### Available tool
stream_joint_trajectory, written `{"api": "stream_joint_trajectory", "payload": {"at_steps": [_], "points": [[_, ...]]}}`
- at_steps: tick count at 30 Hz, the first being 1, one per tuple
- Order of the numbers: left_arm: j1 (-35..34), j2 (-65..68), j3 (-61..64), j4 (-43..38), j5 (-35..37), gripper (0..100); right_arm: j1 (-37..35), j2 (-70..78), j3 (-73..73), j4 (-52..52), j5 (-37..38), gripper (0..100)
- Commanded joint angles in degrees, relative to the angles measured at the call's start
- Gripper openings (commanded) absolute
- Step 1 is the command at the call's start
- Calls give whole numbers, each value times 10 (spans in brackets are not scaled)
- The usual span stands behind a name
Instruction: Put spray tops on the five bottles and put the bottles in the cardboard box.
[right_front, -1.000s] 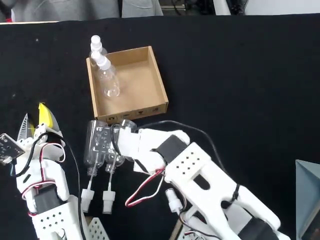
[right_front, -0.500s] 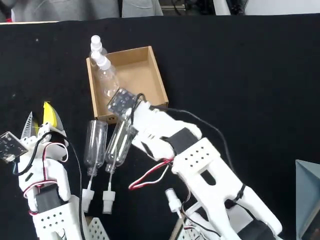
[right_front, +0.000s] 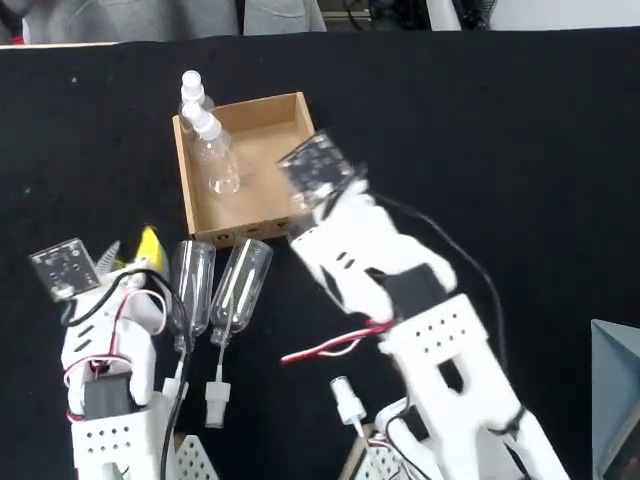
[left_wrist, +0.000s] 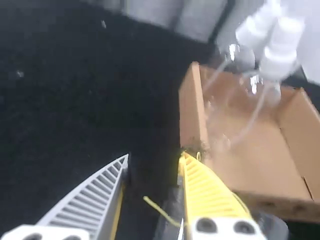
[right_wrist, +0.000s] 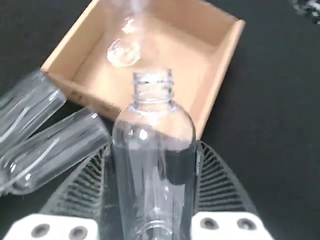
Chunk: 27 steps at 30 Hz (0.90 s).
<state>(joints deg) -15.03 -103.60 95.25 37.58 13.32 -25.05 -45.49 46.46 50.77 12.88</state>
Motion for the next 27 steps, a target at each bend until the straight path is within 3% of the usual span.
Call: {"api": "stream_joint_trajectory", "payload": {"at_steps": [1, 11, 19, 27], "points": [[42, -11, -77, 74, -7, 149, 38, -41, -36, -17, -26, 95], [139, -11, -147, 197, -4, 149, 77, -47, -12, -73, -62, 95], [197, -11, -162, 202, -8, 148, 80, -44, -2, -92, -62, 94], [299, -11, -152, 205, -4, 147, 80, -43, -2, -92, -62, 93]]}}
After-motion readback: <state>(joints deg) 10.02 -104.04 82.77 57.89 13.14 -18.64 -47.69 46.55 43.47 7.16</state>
